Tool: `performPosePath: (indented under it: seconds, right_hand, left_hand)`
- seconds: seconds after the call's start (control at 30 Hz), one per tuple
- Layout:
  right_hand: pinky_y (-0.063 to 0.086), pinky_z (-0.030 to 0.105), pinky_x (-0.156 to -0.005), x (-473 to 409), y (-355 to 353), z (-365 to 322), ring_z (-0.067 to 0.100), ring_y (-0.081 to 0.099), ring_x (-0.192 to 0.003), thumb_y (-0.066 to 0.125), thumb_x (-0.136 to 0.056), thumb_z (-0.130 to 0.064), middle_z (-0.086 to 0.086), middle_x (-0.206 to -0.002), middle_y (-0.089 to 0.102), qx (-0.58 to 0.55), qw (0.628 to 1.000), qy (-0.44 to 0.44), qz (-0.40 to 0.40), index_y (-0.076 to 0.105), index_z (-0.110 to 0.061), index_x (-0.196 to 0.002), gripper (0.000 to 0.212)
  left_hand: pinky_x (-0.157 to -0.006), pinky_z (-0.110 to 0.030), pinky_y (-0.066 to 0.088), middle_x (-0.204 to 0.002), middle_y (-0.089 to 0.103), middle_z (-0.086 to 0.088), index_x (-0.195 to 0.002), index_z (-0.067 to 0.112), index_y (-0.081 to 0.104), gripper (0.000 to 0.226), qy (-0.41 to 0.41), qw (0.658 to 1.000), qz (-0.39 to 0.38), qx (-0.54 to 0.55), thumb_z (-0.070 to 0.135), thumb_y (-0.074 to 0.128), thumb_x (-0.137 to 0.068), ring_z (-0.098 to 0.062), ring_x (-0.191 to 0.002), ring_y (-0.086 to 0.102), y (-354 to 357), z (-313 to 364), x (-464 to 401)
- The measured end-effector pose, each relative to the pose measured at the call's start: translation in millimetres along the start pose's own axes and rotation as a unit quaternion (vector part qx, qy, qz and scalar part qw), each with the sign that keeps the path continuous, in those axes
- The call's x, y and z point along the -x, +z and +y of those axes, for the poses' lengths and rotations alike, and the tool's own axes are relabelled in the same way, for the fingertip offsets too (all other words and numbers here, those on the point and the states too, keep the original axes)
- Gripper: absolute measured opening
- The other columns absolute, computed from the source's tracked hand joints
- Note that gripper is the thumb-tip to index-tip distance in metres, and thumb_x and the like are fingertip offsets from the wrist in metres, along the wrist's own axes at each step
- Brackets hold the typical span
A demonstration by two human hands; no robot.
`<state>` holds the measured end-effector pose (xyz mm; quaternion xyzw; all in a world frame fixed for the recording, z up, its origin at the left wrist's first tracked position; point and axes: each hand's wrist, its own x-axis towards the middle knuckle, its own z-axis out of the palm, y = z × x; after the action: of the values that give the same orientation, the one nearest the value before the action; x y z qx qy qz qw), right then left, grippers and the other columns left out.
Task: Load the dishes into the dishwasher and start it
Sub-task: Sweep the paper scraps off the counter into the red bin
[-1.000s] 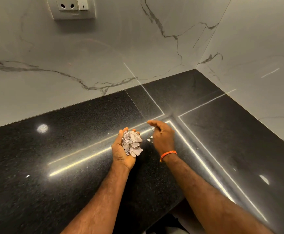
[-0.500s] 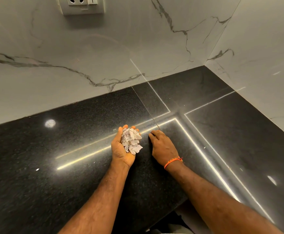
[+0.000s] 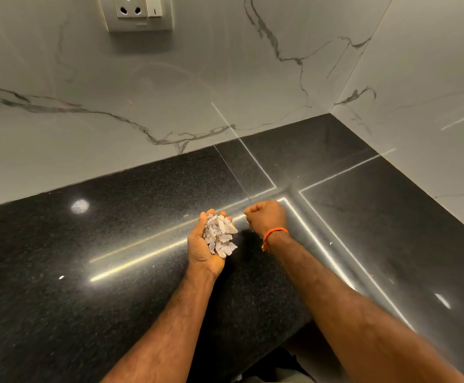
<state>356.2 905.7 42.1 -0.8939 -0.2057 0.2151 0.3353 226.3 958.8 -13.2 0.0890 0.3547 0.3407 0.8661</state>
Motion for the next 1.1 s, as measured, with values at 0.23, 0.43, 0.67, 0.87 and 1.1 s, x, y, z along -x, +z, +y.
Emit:
performPosePath:
  seconds: [0.23, 0.43, 0.67, 0.87, 1.1]
  right_hand:
    - [0.057, 0.020, -0.068, 20.3, -4.1, -33.8, 0.004, 0.067, -0.070, 0.077, -0.079, -0.004, -0.005, -0.077, 0.073, -0.130, 0.982, -0.112, -0.082, 0.072, -0.024, -0.077, 0.021]
    - [0.056, 0.036, -0.090, 19.3, 17.1, -7.6, 0.012, 0.069, -0.094, 0.062, -0.095, -0.025, -0.002, -0.095, 0.075, -0.250, 0.965, -0.063, -0.037, 0.074, -0.024, -0.095, 0.012]
    - [0.055, 0.035, -0.092, 34.0, 51.9, -15.9, 0.012, 0.071, -0.098, 0.046, -0.105, -0.030, 0.000, -0.101, 0.076, -0.354, 0.929, -0.078, -0.074, 0.074, -0.018, -0.100, 0.031]
    - [0.047, 0.040, -0.093, -0.2, 41.1, 18.8, 0.021, 0.060, -0.100, 0.044, -0.104, -0.024, 0.002, -0.102, 0.067, -0.054, 0.955, -0.291, -0.030, 0.067, -0.014, -0.100, 0.026]
    - [0.008, 0.044, -0.126, 7.1, 81.9, 38.9, 0.025, 0.019, -0.151, 0.028, -0.106, -0.039, 0.008, -0.159, 0.034, 0.143, 0.925, -0.327, -0.129, 0.038, -0.011, -0.150, 0.053]
  left_hand:
    - [-0.084, -0.047, 0.058, -0.111, 0.074, -0.018, -0.121, 0.007, 0.061, 0.031, 0.003, 0.999, -0.032, 0.002, 0.031, 0.051, -0.104, -0.029, -0.096, 0.074, 11.8, 1.5, 5.3]
    - [-0.096, -0.043, 0.052, -0.129, 0.065, -0.021, -0.119, 0.008, 0.063, 0.030, 0.031, 0.999, -0.008, 0.034, 0.031, 0.055, -0.102, -0.031, -0.110, 0.065, 13.3, 15.0, 12.1]
    - [-0.087, -0.040, 0.055, -0.107, 0.070, -0.016, -0.108, 0.009, 0.065, 0.024, 0.106, 0.992, 0.030, 0.065, 0.028, 0.053, -0.102, -0.028, -0.093, 0.069, 5.1, 36.2, 32.7]
    - [-0.099, -0.042, 0.052, -0.107, 0.069, -0.017, -0.109, 0.009, 0.065, 0.025, 0.152, 0.982, 0.069, 0.093, 0.030, 0.054, -0.101, -0.028, -0.093, 0.070, -16.1, 40.1, 43.9]
    - [-0.097, -0.043, 0.052, -0.109, 0.071, -0.017, -0.110, 0.009, 0.065, 0.026, 0.184, 0.972, 0.086, 0.115, 0.031, 0.053, -0.103, -0.029, -0.094, 0.074, -28.8, 25.5, 57.3]
